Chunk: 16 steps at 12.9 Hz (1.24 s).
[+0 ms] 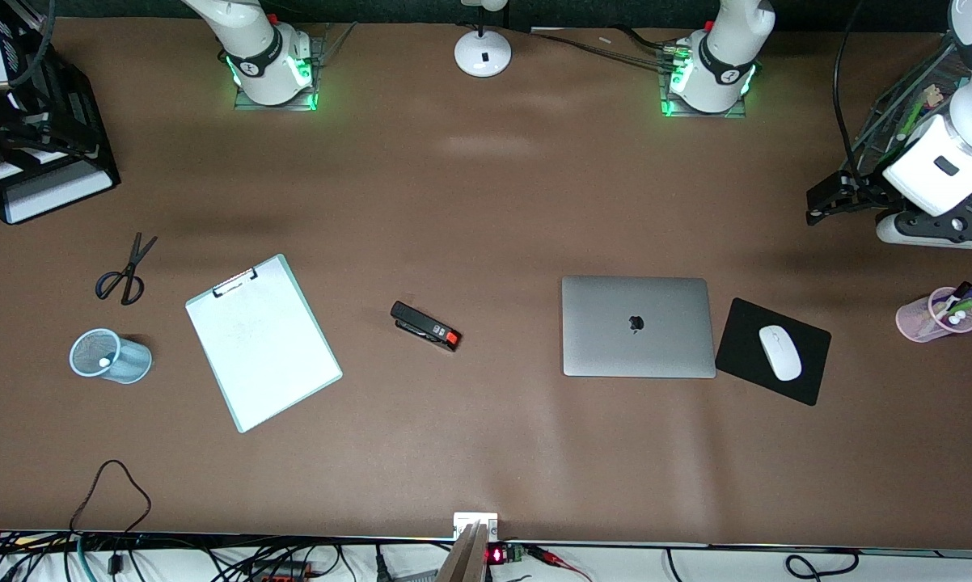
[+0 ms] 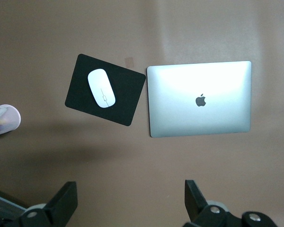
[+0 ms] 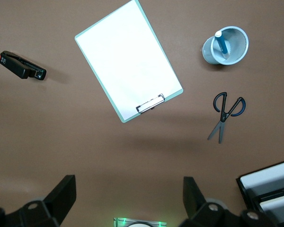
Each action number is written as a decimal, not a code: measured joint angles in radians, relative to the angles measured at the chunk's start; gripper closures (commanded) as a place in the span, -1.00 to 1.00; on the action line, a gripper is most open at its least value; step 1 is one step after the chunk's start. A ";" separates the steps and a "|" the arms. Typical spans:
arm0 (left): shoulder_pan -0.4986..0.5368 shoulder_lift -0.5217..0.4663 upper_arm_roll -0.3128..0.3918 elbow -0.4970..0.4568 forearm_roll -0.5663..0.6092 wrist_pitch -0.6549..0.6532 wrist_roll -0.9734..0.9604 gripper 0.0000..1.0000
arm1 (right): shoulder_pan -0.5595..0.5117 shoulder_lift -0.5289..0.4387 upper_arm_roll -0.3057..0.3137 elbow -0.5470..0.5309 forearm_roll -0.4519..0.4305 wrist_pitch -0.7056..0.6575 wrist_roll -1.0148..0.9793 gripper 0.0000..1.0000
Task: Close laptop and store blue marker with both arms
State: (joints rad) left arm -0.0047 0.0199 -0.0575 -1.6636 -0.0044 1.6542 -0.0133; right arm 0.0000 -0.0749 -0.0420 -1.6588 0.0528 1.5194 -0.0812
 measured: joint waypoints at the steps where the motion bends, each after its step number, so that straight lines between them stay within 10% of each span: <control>1: 0.000 0.001 -0.001 0.000 0.000 0.000 0.000 -1.00 | 0.000 0.000 0.001 0.005 0.000 -0.011 0.004 -1.00; 16: 0.000 0.001 -0.007 0.001 0.000 0.002 0.000 -1.00 | 0.001 -0.021 -0.003 -0.031 -0.034 0.109 0.083 -1.00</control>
State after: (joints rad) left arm -0.0052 0.0213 -0.0650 -1.6629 -0.0044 1.6559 -0.0132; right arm 0.0009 -0.0956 -0.0447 -1.6898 0.0183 1.6282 0.0022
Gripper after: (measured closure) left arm 0.000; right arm 0.000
